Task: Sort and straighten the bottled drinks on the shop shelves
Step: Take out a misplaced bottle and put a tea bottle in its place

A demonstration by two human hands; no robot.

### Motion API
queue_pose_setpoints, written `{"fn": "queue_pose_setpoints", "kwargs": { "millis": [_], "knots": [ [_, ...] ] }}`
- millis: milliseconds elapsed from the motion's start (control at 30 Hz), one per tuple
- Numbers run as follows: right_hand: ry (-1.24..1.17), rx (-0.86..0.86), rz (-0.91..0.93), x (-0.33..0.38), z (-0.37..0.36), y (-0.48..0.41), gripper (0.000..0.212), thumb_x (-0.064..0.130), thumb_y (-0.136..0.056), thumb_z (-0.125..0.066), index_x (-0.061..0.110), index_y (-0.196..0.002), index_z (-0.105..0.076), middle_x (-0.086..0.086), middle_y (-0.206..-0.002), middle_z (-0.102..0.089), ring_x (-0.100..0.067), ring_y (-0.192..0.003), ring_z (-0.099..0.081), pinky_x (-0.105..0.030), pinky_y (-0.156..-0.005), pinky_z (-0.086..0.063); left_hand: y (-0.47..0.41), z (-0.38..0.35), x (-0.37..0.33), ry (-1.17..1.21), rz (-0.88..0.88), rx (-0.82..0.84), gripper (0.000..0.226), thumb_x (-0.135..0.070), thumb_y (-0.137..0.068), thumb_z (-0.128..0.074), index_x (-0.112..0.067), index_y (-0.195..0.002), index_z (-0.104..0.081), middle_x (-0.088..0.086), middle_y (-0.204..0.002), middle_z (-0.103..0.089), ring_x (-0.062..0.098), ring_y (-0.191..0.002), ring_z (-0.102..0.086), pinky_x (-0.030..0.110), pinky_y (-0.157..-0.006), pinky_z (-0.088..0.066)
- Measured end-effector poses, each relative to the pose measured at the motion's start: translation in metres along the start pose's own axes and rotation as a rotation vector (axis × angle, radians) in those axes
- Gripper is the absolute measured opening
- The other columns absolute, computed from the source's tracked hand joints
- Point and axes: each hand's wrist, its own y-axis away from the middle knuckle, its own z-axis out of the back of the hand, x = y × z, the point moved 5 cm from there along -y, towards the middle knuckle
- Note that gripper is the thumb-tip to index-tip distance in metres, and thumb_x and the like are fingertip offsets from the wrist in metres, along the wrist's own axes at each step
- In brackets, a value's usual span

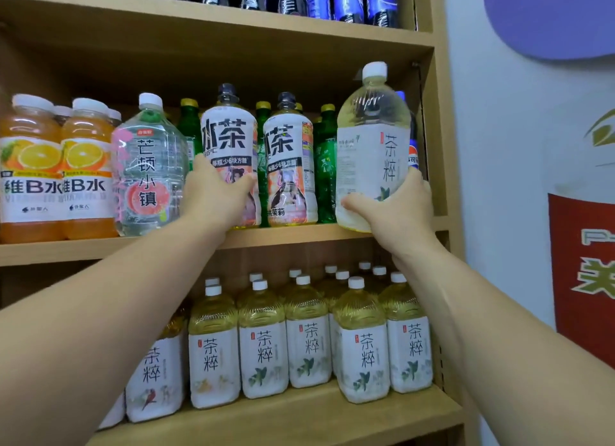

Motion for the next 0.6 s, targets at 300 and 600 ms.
{"fn": "queue_pose_setpoints", "kwargs": {
  "millis": [300, 600],
  "knots": [
    [-0.108, 0.035, 0.067, -0.001, 0.030, 0.097, 0.090, 0.060, -0.050, -0.084, 0.036, -0.126, -0.044, 0.013, -0.126, -0.056, -0.008, -0.118, -0.058, -0.043, -0.099, -0.054, 0.079, 0.038, -0.045, 0.247, -0.364, 0.006, 0.064, -0.042, -0.081, -0.075, -0.028, -0.136, -0.048, -0.010, -0.131, -0.062, 0.009, -0.123, -0.059, 0.043, -0.103, -0.051],
    [-0.002, 0.241, -0.074, -0.072, -0.015, 0.186, 0.092, 0.060, -0.051, -0.089, 0.034, -0.124, -0.039, 0.011, -0.120, -0.052, -0.008, -0.110, -0.057, -0.040, -0.087, -0.058, 0.194, 0.074, -0.017, 0.333, -0.376, 0.167, 0.059, -0.014, -0.093, -0.075, -0.013, -0.143, -0.043, -0.003, -0.136, -0.062, 0.012, -0.129, -0.058, 0.039, -0.107, -0.049]
  ]
}}
